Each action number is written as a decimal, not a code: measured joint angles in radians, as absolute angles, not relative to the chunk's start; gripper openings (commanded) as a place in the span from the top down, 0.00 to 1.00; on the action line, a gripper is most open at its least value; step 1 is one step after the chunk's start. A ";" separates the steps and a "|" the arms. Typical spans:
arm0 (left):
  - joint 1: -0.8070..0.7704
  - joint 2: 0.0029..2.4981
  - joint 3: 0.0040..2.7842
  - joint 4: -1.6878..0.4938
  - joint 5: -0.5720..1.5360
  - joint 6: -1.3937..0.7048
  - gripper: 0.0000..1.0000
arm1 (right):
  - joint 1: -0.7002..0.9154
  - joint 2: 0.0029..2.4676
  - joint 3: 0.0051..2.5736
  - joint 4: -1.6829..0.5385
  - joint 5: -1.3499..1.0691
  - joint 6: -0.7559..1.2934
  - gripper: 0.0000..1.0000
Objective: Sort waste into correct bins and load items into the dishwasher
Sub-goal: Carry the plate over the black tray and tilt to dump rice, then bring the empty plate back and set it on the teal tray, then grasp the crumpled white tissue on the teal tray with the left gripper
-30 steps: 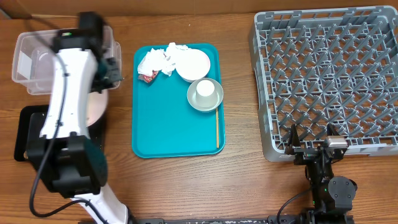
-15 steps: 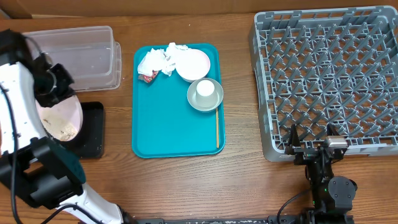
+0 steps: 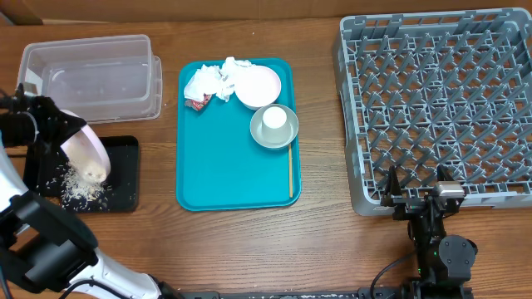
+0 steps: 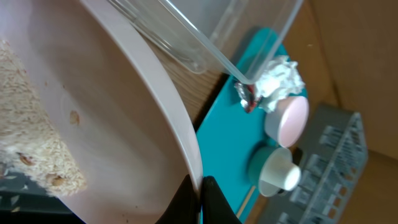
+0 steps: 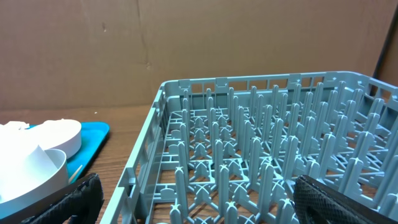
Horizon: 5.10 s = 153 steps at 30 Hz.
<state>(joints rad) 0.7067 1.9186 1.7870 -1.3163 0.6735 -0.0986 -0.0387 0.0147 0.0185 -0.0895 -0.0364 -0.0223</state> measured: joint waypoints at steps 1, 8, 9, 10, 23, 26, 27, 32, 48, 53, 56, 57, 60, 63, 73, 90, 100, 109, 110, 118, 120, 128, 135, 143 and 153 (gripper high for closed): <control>0.723 1.919 1.777 -1.317 0.702 -0.094 0.95 | -0.039 0.015 0.019 -0.090 -0.036 -0.022 0.00; 0.823 1.918 1.681 -1.333 0.889 -0.015 0.96 | -0.039 0.015 0.019 -0.090 -0.036 -0.022 0.00; 0.838 1.918 1.668 -1.335 0.927 0.001 0.96 | -0.039 0.015 0.019 -0.090 -0.037 -0.022 0.00; 0.852 1.918 1.658 -1.335 0.962 0.014 0.96 | -0.039 0.015 0.019 -0.090 -0.036 -0.022 0.00; 1.018 1.916 1.644 -1.380 1.154 0.111 0.96 | -0.039 0.015 0.019 -0.090 -0.036 -0.022 0.00; 1.028 1.915 1.644 -1.426 1.195 0.147 0.96 | -0.039 0.015 0.019 -0.090 -0.036 -0.022 0.00; 1.028 1.914 1.644 -1.432 1.201 0.164 0.96 | -0.039 0.015 0.019 -0.091 -0.037 -0.022 0.00; 1.028 1.913 1.644 -1.496 1.248 0.249 0.96 | -0.039 0.015 0.019 -0.090 -0.036 -0.022 0.00; 0.890 1.770 1.642 -1.682 1.238 0.426 0.96 | -0.039 0.015 0.019 -0.090 -0.036 -0.022 0.00; 0.700 1.620 1.642 -1.653 1.146 0.412 0.96 | -0.039 0.015 0.019 -0.091 -0.036 -0.022 0.00; 0.554 1.557 1.642 -1.566 1.025 0.332 0.96 | -0.039 0.015 0.019 -0.090 -0.036 -0.022 0.00; 0.508 1.545 1.642 -1.538 0.974 0.294 0.97 | -0.039 0.015 0.019 -0.089 -0.036 -0.022 0.00; 0.370 1.537 1.642 -1.488 0.812 0.191 0.96 | -0.039 0.015 0.019 -0.089 -0.036 -0.022 0.00; 0.229 1.539 1.641 -1.464 0.676 0.108 0.96 | -0.039 0.015 0.019 -0.090 -0.036 -0.022 0.00; -0.301 1.539 1.402 -1.209 0.259 -0.196 0.96 | -0.039 0.015 0.019 -0.090 -0.036 -0.022 0.00; -0.472 1.631 1.184 -0.934 -0.013 -0.376 0.96 | -0.039 0.015 0.019 -0.090 -0.036 -0.023 0.00; -0.509 1.670 1.184 -0.862 -0.030 -0.370 0.68 | -0.039 0.015 0.019 -0.090 -0.036 -0.022 0.00; -0.509 1.670 1.188 -0.904 -0.085 -0.374 0.14 | -0.039 0.015 0.019 -0.090 -0.036 -0.022 0.00; -0.509 1.672 1.198 -0.919 -0.092 -0.372 0.13 | -0.038 0.015 0.019 -0.089 -0.036 -0.022 0.00; -0.508 1.674 1.428 -0.976 -0.230 -0.364 0.00 | -0.039 0.015 0.019 -0.091 -0.036 -0.022 0.00; -0.503 1.674 1.488 -0.972 -0.252 -0.364 0.00 | -0.039 0.015 0.019 -0.090 -0.036 -0.022 0.00; -0.461 1.674 1.567 -0.767 -0.271 -0.364 0.00 | -0.039 0.015 0.019 -0.090 -0.036 -0.022 0.00; -0.256 1.740 1.676 -0.758 0.030 -0.364 0.00 | -0.039 0.015 0.019 -0.090 -0.036 -0.023 0.00; -0.185 1.943 1.959 -0.880 0.104 -0.228 0.00 | -0.039 0.015 0.019 -0.090 -0.036 -0.022 0.00; -0.196 2.177 1.966 -0.771 -0.083 -0.233 0.00 | -0.039 0.015 0.019 -0.090 -0.036 -0.023 0.00</control>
